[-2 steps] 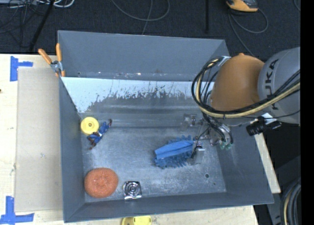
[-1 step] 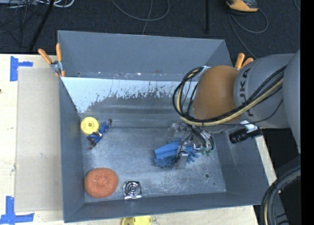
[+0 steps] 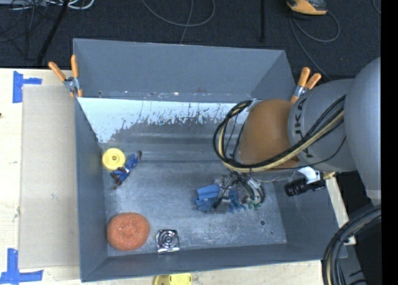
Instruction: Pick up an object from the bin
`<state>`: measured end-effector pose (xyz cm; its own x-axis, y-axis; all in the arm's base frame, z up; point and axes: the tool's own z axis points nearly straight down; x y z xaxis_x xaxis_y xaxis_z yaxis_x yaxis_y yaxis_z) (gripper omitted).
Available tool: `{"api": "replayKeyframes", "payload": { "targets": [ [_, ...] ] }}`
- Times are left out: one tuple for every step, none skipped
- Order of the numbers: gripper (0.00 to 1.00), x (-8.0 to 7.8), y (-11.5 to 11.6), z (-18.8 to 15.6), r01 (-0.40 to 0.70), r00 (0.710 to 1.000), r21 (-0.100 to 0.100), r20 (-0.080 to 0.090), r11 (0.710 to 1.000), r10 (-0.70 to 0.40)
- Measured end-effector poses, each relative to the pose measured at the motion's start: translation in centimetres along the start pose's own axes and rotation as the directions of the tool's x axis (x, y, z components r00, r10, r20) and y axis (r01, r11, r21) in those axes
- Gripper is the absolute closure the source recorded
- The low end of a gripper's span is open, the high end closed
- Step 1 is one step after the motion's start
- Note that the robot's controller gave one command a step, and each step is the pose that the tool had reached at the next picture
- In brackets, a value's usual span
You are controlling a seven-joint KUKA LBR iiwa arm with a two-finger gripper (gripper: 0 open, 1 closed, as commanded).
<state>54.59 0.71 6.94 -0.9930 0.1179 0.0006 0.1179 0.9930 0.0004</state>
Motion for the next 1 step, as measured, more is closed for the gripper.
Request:
{"api": "replayKeyframes", "payload": {
  "targets": [
    [1.00, 0.00, 0.00, 0.00, 0.000, 1.000, 0.000, 0.000, 1.000, 0.000]
  ]
}}
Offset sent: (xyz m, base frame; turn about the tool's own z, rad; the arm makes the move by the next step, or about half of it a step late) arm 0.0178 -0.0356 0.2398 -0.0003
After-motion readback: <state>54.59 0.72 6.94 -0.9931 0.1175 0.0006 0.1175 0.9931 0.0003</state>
